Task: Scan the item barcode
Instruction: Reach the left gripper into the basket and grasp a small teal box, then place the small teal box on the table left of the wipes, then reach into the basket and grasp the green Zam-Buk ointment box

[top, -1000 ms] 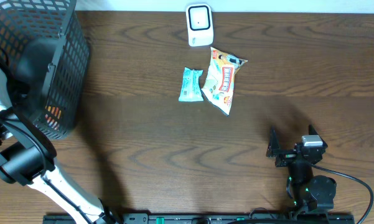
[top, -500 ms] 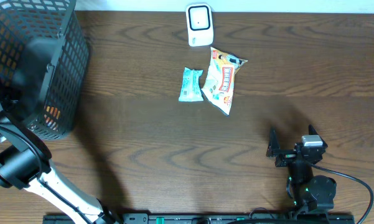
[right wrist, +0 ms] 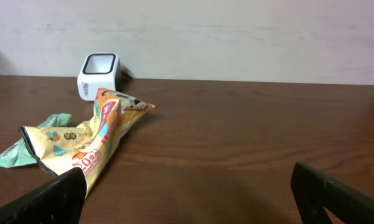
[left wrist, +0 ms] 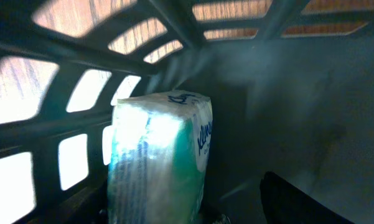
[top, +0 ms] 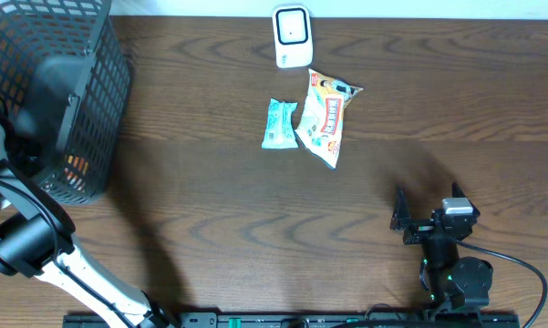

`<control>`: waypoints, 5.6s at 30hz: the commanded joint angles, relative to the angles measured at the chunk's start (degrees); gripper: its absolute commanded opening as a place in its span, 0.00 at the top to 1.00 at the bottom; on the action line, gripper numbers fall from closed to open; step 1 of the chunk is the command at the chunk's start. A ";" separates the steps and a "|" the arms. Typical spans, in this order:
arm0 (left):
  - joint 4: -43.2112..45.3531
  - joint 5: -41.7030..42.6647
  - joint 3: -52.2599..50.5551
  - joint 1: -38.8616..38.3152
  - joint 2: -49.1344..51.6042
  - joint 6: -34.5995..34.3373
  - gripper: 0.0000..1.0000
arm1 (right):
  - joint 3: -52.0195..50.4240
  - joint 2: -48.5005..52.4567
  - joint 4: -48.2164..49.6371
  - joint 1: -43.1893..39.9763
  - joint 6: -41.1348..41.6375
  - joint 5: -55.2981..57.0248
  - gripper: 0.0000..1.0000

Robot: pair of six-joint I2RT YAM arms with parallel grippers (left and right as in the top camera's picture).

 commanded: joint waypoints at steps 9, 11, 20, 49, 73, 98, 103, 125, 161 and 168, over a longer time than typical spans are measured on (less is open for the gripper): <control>0.92 -0.50 -0.70 0.44 -1.92 0.11 0.92 | -0.09 -0.31 -0.24 -0.50 -0.63 0.46 0.01; 0.90 2.12 0.26 0.44 -3.34 0.11 0.92 | -0.09 -0.31 -0.24 -0.50 -0.63 0.46 0.01; 6.21 14.05 1.11 0.33 -19.04 0.07 0.93 | -0.09 -0.31 -0.24 -0.50 -0.63 0.46 0.01; 10.58 41.42 -0.31 -46.29 -37.05 28.41 0.92 | -0.09 -0.31 -0.24 -0.50 -0.63 0.46 0.01; 11.41 6.75 -0.31 -59.84 1.05 31.36 0.86 | -0.09 -0.31 -0.24 -0.50 -0.63 0.46 0.01; 11.41 -11.10 0.74 -57.27 -6.67 31.34 0.42 | -0.09 -0.31 -0.24 -0.50 -0.63 0.46 0.01; 11.41 -10.97 0.74 -53.83 -8.63 29.16 0.42 | -0.09 -0.31 -0.24 -0.50 -0.63 0.46 0.01; 17.55 -10.86 0.72 -28.98 -33.97 18.38 0.18 | -0.09 -0.31 -0.24 -0.50 -0.63 0.46 0.01; -1.81 5.38 0.17 -8.41 -11.65 -12.48 0.02 | -0.09 -0.31 -0.24 -0.50 -0.63 0.46 0.01; -5.51 5.81 -0.81 -6.78 -9.99 -23.45 0.02 | -0.09 -0.31 -0.24 -0.50 -0.63 0.46 0.01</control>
